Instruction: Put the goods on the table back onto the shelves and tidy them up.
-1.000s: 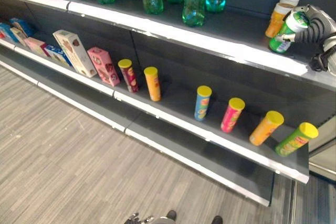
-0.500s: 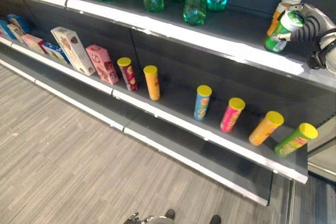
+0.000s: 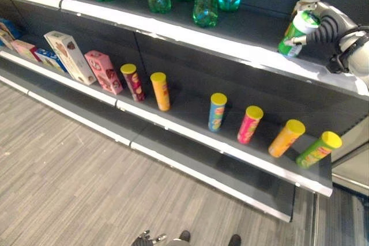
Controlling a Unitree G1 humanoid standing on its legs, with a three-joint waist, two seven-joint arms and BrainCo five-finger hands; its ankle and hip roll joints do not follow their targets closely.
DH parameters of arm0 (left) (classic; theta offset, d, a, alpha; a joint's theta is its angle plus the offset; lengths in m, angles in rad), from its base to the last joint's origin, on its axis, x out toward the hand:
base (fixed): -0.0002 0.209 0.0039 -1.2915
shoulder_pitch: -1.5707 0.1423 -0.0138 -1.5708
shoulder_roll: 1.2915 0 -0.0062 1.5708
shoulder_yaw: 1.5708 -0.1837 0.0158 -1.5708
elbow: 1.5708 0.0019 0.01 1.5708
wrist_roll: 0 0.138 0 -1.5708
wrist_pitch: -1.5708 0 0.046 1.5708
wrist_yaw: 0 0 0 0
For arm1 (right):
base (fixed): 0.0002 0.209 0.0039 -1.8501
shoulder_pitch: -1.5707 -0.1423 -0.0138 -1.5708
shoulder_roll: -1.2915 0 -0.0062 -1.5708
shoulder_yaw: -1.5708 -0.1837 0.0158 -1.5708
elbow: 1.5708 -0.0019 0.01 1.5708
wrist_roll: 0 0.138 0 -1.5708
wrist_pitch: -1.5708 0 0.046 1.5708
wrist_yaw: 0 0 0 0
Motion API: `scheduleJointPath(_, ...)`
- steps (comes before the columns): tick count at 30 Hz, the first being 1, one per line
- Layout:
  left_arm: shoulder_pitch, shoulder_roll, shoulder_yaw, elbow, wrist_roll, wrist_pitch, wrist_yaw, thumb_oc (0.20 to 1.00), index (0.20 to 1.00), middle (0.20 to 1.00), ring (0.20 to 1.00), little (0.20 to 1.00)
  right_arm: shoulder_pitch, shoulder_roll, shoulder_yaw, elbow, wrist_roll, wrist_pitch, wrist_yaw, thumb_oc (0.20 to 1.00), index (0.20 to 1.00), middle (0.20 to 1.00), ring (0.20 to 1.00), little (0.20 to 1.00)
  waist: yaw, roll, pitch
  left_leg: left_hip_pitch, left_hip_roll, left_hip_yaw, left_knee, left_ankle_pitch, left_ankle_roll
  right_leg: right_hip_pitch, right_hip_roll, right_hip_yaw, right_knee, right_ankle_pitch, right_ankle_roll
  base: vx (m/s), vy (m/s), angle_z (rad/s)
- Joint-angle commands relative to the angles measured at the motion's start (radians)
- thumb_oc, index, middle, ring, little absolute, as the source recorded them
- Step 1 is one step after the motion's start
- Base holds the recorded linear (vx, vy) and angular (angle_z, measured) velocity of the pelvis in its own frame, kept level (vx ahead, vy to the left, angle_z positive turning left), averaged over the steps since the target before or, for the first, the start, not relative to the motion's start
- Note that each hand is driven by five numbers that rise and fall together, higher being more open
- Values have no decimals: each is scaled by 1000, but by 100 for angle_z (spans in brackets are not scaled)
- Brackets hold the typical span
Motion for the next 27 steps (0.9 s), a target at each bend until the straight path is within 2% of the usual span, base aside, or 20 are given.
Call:
scheduleJointPath(1, -30, 60, -29, 24, -16, -14, -8, 1000, 1000, 1000, 1000, 1000, -102, -36, 98, 23, -2, -4, -5, 200, 200, 200, 200, 200, 16, -54, -14, 9, 33, 141, 1, -28, -52, 66, -24, 43, 17, -86, 38, 0, 0, 0)
scheduleJointPath(14, -40, 60, -25, 31, -15, -14, -3, 1000, 1000, 1000, 1000, 1000, -83, -31, 84, 4, 5, -6, 0, 200, 200, 200, 200, 200, 6, -58, -17, 22, 37, 155, 1, -38, -49, 69, -22, 59, 16, -88, 38, 2, 3, -1)
scheduleJointPath(15, -39, 60, -26, 31, -15, -14, -4, 1000, 1000, 1000, 1000, 1000, -83, -31, 85, 1, 4, -6, 1, 555, 555, 555, 555, 555, 6, -58, -17, 23, 38, 156, 1, -38, -49, 69, -22, 60, 17, -89, 38, 0, 0, 0)
scheduleJointPath(16, -39, 60, -26, 31, -15, -14, -4, 1000, 1000, 1000, 1000, 1000, -81, -29, 85, 1, 3, -6, 1, 1000, 1000, 1000, 1000, 1000, 6, -59, -16, 23, 38, 156, 1, -39, -48, 69, -22, 60, 17, -89, 38, 0, 0, 0)
scheduleJointPath(23, -36, 63, -16, 39, -17, -12, -5, 1000, 1000, 1000, 1000, 1000, -75, -20, 74, 4, -6, -5, -9, 1000, 1000, 1000, 1000, 1000, 6, -58, -16, 26, 36, 159, 1, -41, -46, 70, -22, 66, 15, -88, 37, 0, 0, 0)
scheduleJointPath(27, -39, 64, -9, 44, -17, -8, 2, 1000, 1000, 1000, 1000, 1000, -71, -13, 34, -7, -76, 5, -66, 1000, 1000, 1000, 1000, 1000, 4, -56, -18, 30, 37, 163, 1, -46, -42, 71, -22, 72, 15, -87, 38, -1, 6, -2)
